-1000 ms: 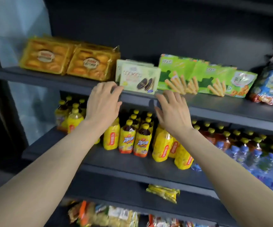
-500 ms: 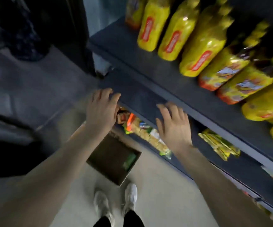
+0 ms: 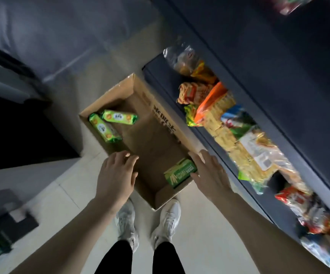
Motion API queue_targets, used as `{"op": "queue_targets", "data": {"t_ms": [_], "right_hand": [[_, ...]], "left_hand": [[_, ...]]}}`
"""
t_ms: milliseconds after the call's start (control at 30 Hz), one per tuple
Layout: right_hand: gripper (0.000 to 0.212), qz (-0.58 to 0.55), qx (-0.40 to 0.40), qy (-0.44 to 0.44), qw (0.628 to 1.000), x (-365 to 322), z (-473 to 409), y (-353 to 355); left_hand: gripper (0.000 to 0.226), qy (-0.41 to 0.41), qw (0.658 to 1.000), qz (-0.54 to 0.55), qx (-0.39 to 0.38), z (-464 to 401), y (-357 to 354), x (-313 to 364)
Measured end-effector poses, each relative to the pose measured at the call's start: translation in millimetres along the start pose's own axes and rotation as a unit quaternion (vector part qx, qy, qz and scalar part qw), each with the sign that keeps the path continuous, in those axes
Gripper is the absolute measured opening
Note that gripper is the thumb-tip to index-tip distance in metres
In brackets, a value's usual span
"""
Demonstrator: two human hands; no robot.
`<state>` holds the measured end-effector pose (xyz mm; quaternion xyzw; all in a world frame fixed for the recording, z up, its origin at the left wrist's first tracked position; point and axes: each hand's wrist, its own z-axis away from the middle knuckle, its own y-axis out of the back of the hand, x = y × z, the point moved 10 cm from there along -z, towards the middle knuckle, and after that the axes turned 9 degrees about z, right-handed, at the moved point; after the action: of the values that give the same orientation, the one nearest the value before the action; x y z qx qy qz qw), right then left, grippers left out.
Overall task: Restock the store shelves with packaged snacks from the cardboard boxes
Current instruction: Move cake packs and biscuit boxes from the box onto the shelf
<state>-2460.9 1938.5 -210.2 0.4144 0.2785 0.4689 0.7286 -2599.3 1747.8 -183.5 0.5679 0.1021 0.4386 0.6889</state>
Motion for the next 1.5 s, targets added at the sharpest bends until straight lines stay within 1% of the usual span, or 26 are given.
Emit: {"op": "queue_targets", "data": {"t_ms": [67, 133, 233, 300, 333, 367, 400, 433, 500, 533, 600, 667, 733, 800, 833, 867, 900, 967, 1033, 1067, 1100, 1167, 1233, 1333, 1400, 1500], "right_hand": [[0.067, -0.015, -0.068, 0.007, 0.998, -4, -18, -60], [0.064, -0.014, -0.108, 0.012, 0.994, -9, -30, -111], [0.062, 0.028, -0.171, 0.046, 0.984, -20, -43, -175], [0.069, 0.065, -0.168, 0.074, 0.981, -30, -54, -205], [0.075, 0.101, -0.173, 0.08, 0.977, -34, -58, -221], [0.078, 0.129, -0.194, 0.085, 0.969, -39, -60, -238], [0.079, 0.138, -0.208, 0.078, 0.965, -42, -61, -251], [0.08, 0.13, -0.203, 0.06, 0.969, -43, -63, -257], [0.082, 0.107, -0.178, 0.031, 0.978, -44, -73, -255], [0.086, 0.106, -0.164, 0.035, 0.98, -46, -79, -252], [0.09, 0.12, -0.154, 0.062, 0.979, -52, -96, -242], [0.09, 0.137, -0.152, 0.088, 0.975, -57, -117, -232], [0.086, 0.167, -0.146, 0.115, 0.968, -65, -138, -220], [0.083, 0.176, -0.136, 0.124, 0.967, -72, -157, -207], [0.082, 0.161, -0.134, 0.12, 0.971, -75, -165, -202], [0.08, 0.137, -0.127, 0.114, 0.976, -78, -171, -196], [0.077, 0.112, -0.115, 0.104, 0.982, -81, -177, -188], [0.071, 0.058, -0.08, 0.068, 0.993, -85, -182, -172], [0.068, -0.006, -0.052, 0.012, 0.999, -81, -182, -160], [0.067, -0.055, -0.052, -0.025, 0.997, -77, -179, -158], [0.065, -0.115, -0.06, -0.067, 0.989, -71, -176, -159], [0.061, -0.234, -0.083, -0.152, 0.957, -58, -164, -166], [0.053, -0.304, -0.094, -0.21, 0.925, -49, -144, -167], [0.046, -0.341, -0.093, -0.259, 0.899, -40, -106, -153], [0.048, -0.334, -0.096, -0.274, 0.897, -37, -81, -134], [0.054, -0.33, -0.092, -0.283, 0.896, -33, -46, -94]], "left_hand": [[0.05, 0.017, 1.0, 0.005, -0.021, -2, -46, -18], [0.051, 0.039, 0.998, 0.011, -0.039, -5, -86, -37], [0.054, 0.063, 0.996, 0.018, -0.053, -18, -131, -68], [0.056, 0.073, 0.996, 0.023, -0.056, -31, -152, -87], [0.058, 0.076, 0.995, 0.026, -0.054, -39, -160, -96], [0.061, 0.079, 0.995, 0.027, -0.054, -50, -167, -105], [0.064, 0.077, 0.995, 0.027, -0.055, -61, -173, -112], [0.068, 0.07, 0.996, 0.024, -0.054, -74, -177, -119], [0.073, 0.051, 0.998, 0.014, -0.045, -103, -179, -131], [0.075, 0.041, 0.999, 0.008, -0.033, -119, -178, -136], [0.078, 0.018, 1.0, -0.014, -0.009, -151, -172, -145], [0.086, 0.004, 0.999, -0.042, 0.01, -182, -168, -155], [0.095, 0.009, 0.997, -0.072, 0.015, -210, -168, -167], [0.1, 0.042, 0.995, -0.089, 0.003, -229, -173, -184], [0.098, 0.058, 0.993, -0.099, -0.002, -234, -174, -191], [0.092, 0.066, 0.991, -0.112, -0.003, -237, -174, -196], [0.081, 0.062, 0.99, -0.125, 0.003, -238, -172, -197], [0.06, 0.04, 0.991, -0.128, 0.012, -234, -168, -196], [0.052, 0.024, 0.995, -0.102, 0.003, -227, -166, -191], [0.051, 0.021, 0.997, -0.08, 0.006, -223, -162, -187], [0.05, 0.023, 0.998, -0.057, 0.012, -218, -157, -183], [0.05, 0.033, 0.999, -0.012, 0.021, -205, -147, -171], [0.05, 0.046, 0.998, 0.04, 0.031, -187, -136, -155], [0.047, 0.058, 0.99, 0.123, 0.041, -153, -111, -128], [0.044, 0.084, 0.981, 0.165, 0.05, -127, -90, -113], [0.05, 0.121, 0.972, 0.196, 0.041, -88, -58, -89]]}}
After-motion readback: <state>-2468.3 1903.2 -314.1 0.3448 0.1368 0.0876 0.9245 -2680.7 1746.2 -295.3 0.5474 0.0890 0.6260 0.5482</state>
